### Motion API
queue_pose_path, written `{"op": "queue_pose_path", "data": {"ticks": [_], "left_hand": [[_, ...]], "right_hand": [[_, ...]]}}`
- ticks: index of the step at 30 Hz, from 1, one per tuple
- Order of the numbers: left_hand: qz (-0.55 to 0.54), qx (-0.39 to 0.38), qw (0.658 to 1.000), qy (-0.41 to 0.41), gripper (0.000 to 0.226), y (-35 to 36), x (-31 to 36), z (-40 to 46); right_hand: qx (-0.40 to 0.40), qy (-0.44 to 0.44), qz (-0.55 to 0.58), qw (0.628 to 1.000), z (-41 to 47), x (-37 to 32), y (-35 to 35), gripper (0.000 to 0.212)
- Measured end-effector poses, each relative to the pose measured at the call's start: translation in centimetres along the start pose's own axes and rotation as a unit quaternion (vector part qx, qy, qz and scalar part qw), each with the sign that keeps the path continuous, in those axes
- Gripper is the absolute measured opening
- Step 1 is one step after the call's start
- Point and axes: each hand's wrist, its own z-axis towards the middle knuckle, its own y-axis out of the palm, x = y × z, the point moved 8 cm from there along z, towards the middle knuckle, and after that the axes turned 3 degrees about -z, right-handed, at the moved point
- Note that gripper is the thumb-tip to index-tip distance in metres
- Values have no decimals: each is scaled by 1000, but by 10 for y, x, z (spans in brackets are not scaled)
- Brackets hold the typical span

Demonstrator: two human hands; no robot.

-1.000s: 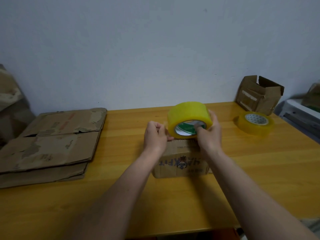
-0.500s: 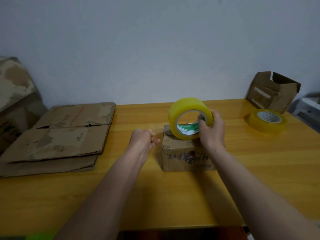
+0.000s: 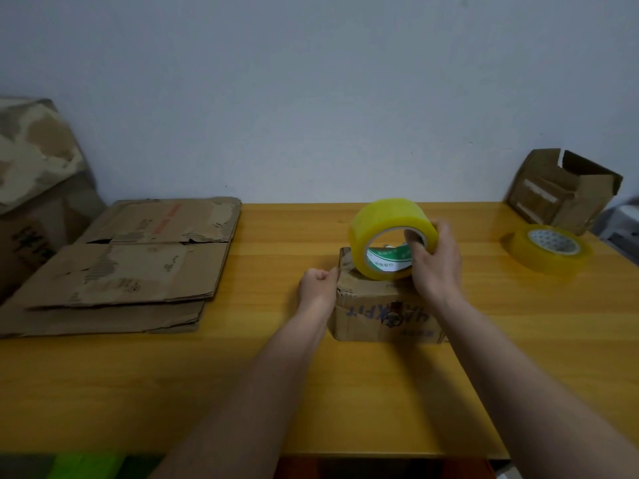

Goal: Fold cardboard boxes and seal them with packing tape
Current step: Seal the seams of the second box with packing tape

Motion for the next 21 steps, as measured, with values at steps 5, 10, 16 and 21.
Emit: {"op": "queue_pose_path", "data": {"ticks": [5, 10, 16, 21], "left_hand": [[112, 23, 993, 38, 68, -15, 5, -2], [80, -206, 936, 273, 71, 25, 42, -43], [435, -176, 834, 291, 117, 34, 42, -25], [533, -155, 787, 269, 103, 33, 45, -30]], "right_hand": [[0, 11, -3, 1000, 3, 5, -1, 17], [-12, 39, 4, 999, 3, 11, -1, 18], [-46, 45, -8, 998, 8, 14, 5, 18], [-72, -11, -53, 996, 12, -2, -3, 19]]}}
